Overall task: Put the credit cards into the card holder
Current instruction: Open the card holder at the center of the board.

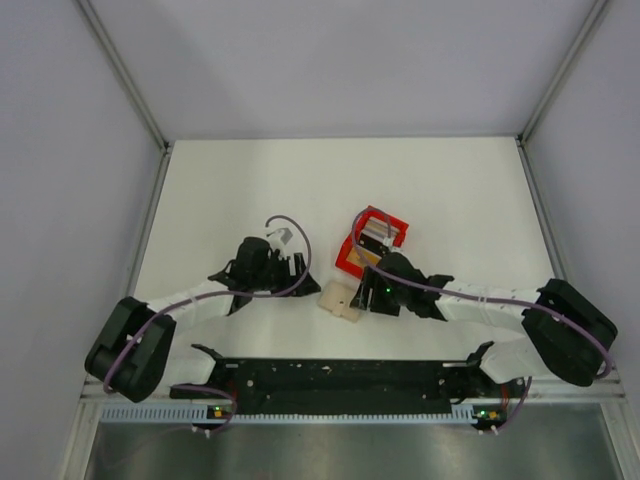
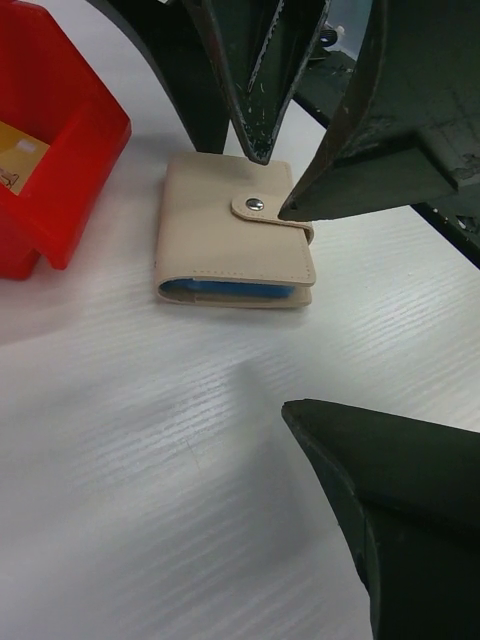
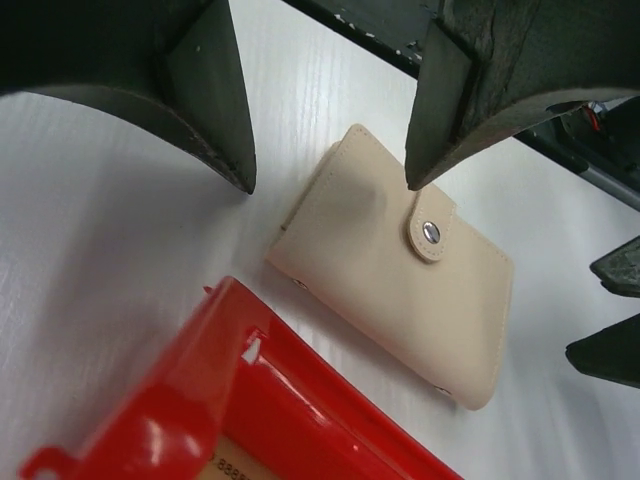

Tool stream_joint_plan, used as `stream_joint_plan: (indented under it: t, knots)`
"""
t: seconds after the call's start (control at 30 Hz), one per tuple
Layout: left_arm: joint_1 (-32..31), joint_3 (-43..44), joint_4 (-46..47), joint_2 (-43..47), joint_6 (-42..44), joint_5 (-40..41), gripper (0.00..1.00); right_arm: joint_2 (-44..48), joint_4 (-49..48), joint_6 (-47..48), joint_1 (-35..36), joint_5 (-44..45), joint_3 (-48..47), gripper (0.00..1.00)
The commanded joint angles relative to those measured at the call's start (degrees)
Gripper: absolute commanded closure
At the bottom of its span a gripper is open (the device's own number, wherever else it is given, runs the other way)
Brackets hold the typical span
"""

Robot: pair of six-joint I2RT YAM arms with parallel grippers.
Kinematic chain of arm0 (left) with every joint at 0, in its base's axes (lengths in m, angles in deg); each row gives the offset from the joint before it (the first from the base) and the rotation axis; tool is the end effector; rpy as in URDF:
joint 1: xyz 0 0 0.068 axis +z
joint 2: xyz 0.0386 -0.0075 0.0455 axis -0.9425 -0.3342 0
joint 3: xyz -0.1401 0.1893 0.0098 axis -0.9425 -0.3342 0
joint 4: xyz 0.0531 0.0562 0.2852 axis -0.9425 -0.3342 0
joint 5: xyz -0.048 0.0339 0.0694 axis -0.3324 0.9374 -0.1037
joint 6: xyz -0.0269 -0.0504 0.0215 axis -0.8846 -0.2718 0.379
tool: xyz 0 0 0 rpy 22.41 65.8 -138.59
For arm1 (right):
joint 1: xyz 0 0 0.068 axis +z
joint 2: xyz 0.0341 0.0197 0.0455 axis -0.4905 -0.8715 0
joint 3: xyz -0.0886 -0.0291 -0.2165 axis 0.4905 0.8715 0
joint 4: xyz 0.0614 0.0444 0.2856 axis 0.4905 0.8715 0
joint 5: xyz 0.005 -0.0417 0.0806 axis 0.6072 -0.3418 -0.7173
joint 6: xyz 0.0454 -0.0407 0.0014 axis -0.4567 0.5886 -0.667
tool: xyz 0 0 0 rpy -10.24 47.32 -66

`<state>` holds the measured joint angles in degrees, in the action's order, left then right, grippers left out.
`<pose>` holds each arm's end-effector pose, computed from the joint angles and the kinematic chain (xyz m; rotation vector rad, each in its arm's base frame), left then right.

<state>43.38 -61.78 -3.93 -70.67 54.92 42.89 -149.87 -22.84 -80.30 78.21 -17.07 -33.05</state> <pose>0.2377 -0.1430 0.0879 0.1444 2.4088 -1.0029 0.1865 0.2136 0.0838 0.1452 2.6080 0.7575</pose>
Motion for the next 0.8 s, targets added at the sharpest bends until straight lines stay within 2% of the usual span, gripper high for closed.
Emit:
stream_joint_plan:
  t: [0.0, 0.27, 0.33, 0.43, 0.5, 0.67, 0.77]
  knots:
    - [-2.08, 1.36, 6.59, -2.50, 1.20, -2.54, 0.25, -2.50, -3.37, 3.53, -0.50, -2.10, -4.19, 0.40]
    - [-5.86, -0.05, 9.67, -5.85, 0.24, -3.24, 0.33, -7.59, -1.71, 11.70, -0.50, -4.73, -10.16, 0.46]
    - [-6.30, -0.84, 9.76, -5.41, -0.20, -2.54, 0.42, -8.91, -1.00, 13.38, -0.59, -5.96, -11.66, 0.48]
    - [-6.83, -2.59, 9.85, -3.83, -1.43, -1.93, 0.48, -10.85, -1.26, 15.40, -0.59, -8.33, -13.33, 0.49]
    - [-7.10, -4.26, 9.33, -1.82, -2.74, -0.35, 0.57, -11.90, -0.82, 16.46, -0.50, -8.60, -14.39, 0.50]
    - [-8.15, -6.99, 3.88, 4.77, -2.93, 6.85, 0.57, -10.60, 4.88, 20.41, -0.67, -1.32, -16.94, 0.50]
    - [-8.24, -6.56, 0.81, 7.94, -2.05, 10.90, 0.46, -7.08, 5.42, 21.47, -0.94, 1.58, -16.42, 0.47]
